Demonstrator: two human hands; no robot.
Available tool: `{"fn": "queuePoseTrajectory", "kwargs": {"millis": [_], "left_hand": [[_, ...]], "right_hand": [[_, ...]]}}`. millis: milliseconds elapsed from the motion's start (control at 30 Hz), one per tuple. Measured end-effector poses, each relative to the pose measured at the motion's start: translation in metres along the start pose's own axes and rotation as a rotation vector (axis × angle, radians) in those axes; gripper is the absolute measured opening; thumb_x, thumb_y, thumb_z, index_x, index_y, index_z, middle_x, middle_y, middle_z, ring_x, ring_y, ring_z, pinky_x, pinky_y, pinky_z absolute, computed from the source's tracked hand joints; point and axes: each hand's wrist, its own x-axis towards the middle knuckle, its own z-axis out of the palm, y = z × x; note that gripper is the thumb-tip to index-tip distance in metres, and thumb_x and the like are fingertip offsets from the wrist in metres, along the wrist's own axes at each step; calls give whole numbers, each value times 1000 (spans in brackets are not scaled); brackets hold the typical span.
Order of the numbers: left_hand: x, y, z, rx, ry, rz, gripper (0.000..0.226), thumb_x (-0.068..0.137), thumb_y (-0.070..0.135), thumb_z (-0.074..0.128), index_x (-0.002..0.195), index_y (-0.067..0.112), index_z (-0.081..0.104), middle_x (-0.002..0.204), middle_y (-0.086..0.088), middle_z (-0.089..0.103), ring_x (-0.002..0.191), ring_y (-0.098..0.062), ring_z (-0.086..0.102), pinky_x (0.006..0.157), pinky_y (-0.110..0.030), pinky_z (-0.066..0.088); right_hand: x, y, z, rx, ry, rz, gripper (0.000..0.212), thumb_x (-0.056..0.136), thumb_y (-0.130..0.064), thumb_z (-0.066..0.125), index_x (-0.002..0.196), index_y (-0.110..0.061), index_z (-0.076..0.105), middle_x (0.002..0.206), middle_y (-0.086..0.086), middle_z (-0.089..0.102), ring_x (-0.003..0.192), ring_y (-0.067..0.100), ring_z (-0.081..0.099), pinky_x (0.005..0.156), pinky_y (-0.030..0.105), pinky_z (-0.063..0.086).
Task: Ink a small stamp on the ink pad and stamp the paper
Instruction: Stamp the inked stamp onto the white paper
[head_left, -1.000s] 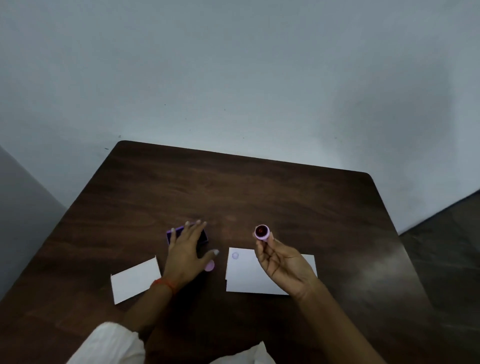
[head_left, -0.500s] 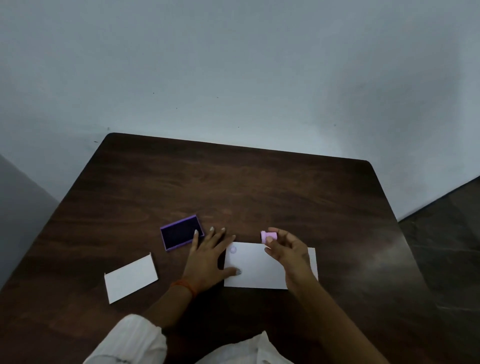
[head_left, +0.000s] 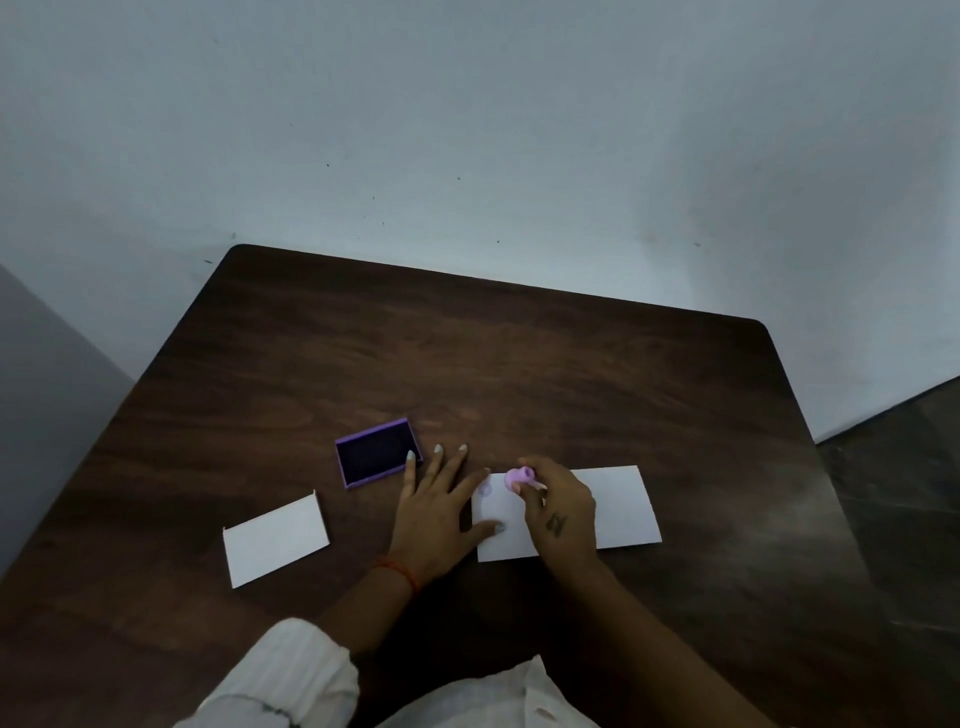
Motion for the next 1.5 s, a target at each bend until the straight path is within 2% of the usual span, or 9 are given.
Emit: {"fn": "queuePoseTrajectory", "kwargs": {"millis": [100, 233, 367, 567, 767, 1000, 1100, 1333, 1500], "left_hand": [[0, -4, -1, 26, -32, 21, 81, 74, 79, 35, 143, 39, 22, 160, 2, 2, 147, -21, -8, 110, -48, -22], [1, -7, -2, 53, -74, 45, 91, 66, 86, 32, 144, 40, 16, 160, 2, -2, 146, -20, -12, 108, -49, -26], [2, -10, 0, 74, -94, 62, 93, 66, 86, 33, 144, 41, 11, 159, 2, -4, 139, -15, -20, 106, -49, -27], [2, -9, -1, 78, -91, 58, 94, 65, 86, 35, 144, 40, 13, 160, 2, -2, 146, -22, -12, 107, -49, -26], [3, -9, -1, 68, -106, 55, 94, 65, 85, 36, 144, 41, 11, 160, 2, -4, 145, -22, -14, 107, -48, -27], [2, -9, -2, 57, -95, 56, 92, 67, 83, 38, 144, 41, 11, 160, 2, -4, 145, -21, -14, 108, -48, -26], [1, -9, -1, 53, -84, 56, 91, 68, 82, 39, 144, 40, 12, 160, 2, -4, 145, -21, -14, 108, -47, -25], [1, -11, 2, 40, -57, 61, 90, 68, 82, 39, 144, 40, 14, 160, 2, -2, 143, -18, -15, 110, -48, -24], [1, -12, 4, 36, -57, 61, 91, 68, 82, 39, 144, 41, 10, 159, 3, -4, 139, -15, -21, 109, -47, -25]], "right_hand": [[4, 2, 3, -46, -4, -5, 20, 84, -29, 65, 95, -14, 70, 95, 3, 74, 82, 5, 58, 67, -2, 24], [9, 3, 2, -142, -55, -30, 19, 86, -29, 61, 94, -13, 69, 97, 4, 73, 83, 6, 56, 73, 14, 33], [10, 1, 2, -255, -104, -69, 22, 90, -31, 56, 96, -12, 67, 101, 7, 71, 92, 20, 64, 76, 18, 34], [12, 0, 4, -356, -202, -40, 30, 89, -32, 57, 111, -12, 62, 115, 8, 67, 105, 22, 61, 90, 25, 42], [12, -3, 6, -425, -240, -44, 35, 90, -31, 56, 119, -11, 58, 122, 9, 64, 112, 23, 58, 97, 29, 42], [12, -5, 6, -541, -290, -270, 33, 89, -22, 57, 120, -10, 56, 127, 7, 60, 118, 21, 52, 100, 26, 39], [14, -6, 7, -570, -330, -340, 31, 88, -16, 58, 118, -7, 57, 126, 11, 60, 117, 24, 51, 100, 29, 39], [16, -3, 6, -588, -333, -398, 32, 83, -9, 61, 115, -8, 58, 124, 11, 61, 115, 24, 51, 97, 29, 41], [21, -5, 2, -624, -400, -438, 37, 85, -11, 60, 122, -6, 54, 130, 12, 57, 122, 26, 48, 104, 31, 36]]}}
